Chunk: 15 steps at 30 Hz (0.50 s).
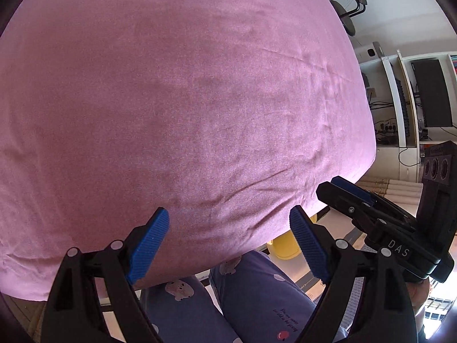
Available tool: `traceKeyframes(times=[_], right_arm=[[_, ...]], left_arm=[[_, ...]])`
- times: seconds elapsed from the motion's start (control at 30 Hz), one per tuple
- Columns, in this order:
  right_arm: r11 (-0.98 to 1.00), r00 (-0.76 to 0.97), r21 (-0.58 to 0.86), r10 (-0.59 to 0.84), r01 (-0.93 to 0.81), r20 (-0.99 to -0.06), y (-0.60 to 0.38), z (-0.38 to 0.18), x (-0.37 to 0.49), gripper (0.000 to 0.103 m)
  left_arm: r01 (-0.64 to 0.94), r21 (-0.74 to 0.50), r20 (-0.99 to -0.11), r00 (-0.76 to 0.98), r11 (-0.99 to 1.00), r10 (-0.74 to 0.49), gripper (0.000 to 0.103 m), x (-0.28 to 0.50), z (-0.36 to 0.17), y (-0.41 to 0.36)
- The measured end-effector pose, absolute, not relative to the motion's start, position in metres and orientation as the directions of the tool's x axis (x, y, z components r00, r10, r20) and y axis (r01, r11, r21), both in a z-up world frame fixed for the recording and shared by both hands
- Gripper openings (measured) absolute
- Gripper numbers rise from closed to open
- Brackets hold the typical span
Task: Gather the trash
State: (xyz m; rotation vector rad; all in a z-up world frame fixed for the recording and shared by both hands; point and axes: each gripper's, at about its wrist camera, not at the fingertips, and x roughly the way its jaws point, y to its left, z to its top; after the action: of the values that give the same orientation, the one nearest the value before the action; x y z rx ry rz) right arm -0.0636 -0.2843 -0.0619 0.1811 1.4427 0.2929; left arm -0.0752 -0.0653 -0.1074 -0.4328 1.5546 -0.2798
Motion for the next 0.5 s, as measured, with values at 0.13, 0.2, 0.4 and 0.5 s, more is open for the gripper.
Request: traceKeyframes(times=[0.13, 0.2, 0.4, 0.5], right_arm=[[0.952, 0.106, 0.281, 0.294, -0.12, -0.95, -0.279, -0.051, -0.058, 0.051], [0.952, 0.111, 0.277, 0.292, -0.132, -0.95, -0.28, -0.045, -0.056, 0.051], [0.944, 0.127, 0.268, 0.295, -0.193, -0.947, -0.279, -0.022, -0.05, 0.051], [0.938, 0.166, 0.258, 0.299, -0.232, -0.94, -0.277, -0.006, -0.049, 0.051]], left_arm=[[-0.116, -0.443, -0.896, 0.035, 0.889, -0.442, 0.086, -0.073, -0.1, -0.059], [-0.12, -0.442, -0.897, 0.054, 0.889, -0.439, 0.086, -0.071, -0.094, -0.06], [-0.151, -0.44, -0.897, 0.13, 0.885, -0.423, 0.086, -0.067, -0.065, -0.058], [-0.161, -0.398, -0.909, 0.197, 0.903, -0.366, 0.086, -0.065, -0.047, -0.057]])
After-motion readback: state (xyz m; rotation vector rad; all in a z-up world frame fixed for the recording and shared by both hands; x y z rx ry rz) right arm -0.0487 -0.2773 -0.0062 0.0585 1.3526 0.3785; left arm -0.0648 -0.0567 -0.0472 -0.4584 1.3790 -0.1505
